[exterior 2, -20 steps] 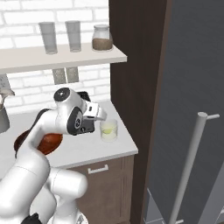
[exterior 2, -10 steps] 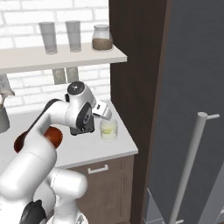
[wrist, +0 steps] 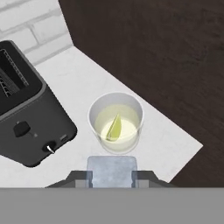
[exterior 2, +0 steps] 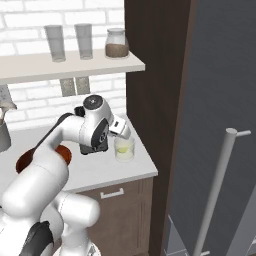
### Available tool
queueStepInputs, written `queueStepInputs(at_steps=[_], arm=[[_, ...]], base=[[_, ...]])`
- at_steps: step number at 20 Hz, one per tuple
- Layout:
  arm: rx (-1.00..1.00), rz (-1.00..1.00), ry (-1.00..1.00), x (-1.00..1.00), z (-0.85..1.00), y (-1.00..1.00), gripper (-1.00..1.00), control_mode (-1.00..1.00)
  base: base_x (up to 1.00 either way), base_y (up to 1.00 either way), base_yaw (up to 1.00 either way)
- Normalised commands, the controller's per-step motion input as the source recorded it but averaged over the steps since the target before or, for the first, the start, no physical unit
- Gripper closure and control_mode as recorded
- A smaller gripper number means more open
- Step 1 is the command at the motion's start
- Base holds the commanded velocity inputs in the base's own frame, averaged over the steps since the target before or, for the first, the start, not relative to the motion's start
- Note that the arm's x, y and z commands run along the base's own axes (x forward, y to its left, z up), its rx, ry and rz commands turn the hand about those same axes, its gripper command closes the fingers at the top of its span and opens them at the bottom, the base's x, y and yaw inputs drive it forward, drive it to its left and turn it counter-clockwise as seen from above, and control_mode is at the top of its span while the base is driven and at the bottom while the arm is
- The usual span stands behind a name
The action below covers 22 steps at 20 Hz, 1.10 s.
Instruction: Grab a lemon wedge from the fridge and one ice cube from the ice bowl, and put them in the glass of lemonade.
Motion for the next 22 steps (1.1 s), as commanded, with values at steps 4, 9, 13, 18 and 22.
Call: queueStepInputs(at_steps=[4,9,13,18,22], arm=[[0.0,0.0,0.0,0.0,-0.2,0.0,1.0,-1.0],[0.0,0.0,0.0,0.0,-0.02,0.0,1.0,-1.0],[0.0,0.0,0.01,0.17,0.0,0.0,1.0,-1.0],[0.0,0.0,0.02,0.33,0.0,0.0,1.0,-1.0],[0.0,0.04,0.0,0.25,0.0,-0.03,1.0,-1.0]], base=[[0.0,0.0,0.0],[0.0,0.0,0.0],[0.0,0.0,0.0],[0.0,0.0,0.0],[0.0,0.0,0.0]])
